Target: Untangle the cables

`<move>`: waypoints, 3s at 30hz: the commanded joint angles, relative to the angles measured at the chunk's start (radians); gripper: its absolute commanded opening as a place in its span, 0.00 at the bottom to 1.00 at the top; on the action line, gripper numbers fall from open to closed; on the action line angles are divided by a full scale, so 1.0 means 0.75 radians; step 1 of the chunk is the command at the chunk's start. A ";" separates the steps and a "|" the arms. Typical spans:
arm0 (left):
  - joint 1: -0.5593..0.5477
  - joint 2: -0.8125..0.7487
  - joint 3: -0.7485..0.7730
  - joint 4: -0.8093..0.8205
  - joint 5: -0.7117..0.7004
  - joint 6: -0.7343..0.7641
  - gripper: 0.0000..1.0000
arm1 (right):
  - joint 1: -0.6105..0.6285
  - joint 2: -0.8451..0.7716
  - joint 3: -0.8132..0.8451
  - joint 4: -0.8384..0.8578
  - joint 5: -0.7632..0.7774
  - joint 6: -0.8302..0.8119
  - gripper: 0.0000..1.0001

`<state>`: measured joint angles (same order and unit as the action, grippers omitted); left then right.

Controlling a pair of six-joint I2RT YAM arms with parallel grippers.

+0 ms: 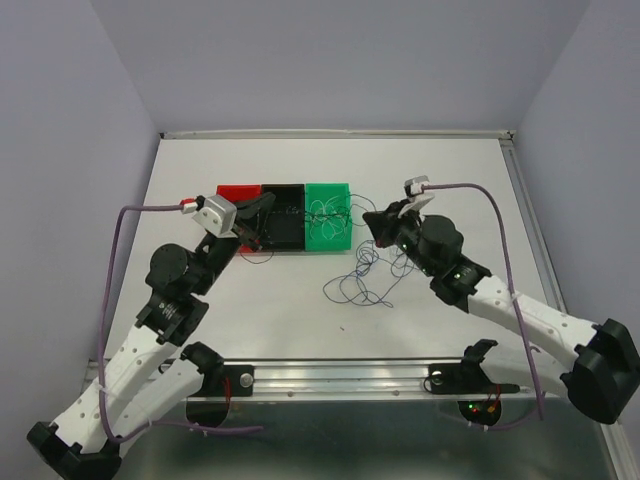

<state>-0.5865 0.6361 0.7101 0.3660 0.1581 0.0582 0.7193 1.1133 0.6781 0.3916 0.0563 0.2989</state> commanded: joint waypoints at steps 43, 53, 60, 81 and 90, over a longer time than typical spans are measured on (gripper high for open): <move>0.027 0.109 0.041 -0.007 0.380 0.074 0.00 | 0.000 -0.182 -0.057 -0.050 -0.680 -0.182 0.89; 0.025 0.119 0.057 -0.020 0.319 0.066 0.00 | 0.012 0.240 0.116 0.079 -1.056 -0.253 0.86; 0.023 0.117 0.066 -0.022 0.307 0.051 0.00 | 0.019 0.370 0.182 0.204 -1.073 -0.202 0.85; 0.025 0.130 0.076 -0.010 -0.192 0.064 0.00 | 0.055 0.432 0.241 0.300 -0.882 -0.059 0.01; 0.031 -0.011 0.017 0.123 -0.812 0.159 0.00 | 0.055 -0.156 -0.116 0.276 0.237 0.196 0.01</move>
<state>-0.5655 0.6952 0.7097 0.3336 -0.2295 0.1223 0.7544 1.1847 0.7197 0.5560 -0.2234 0.3397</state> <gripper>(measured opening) 0.037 0.021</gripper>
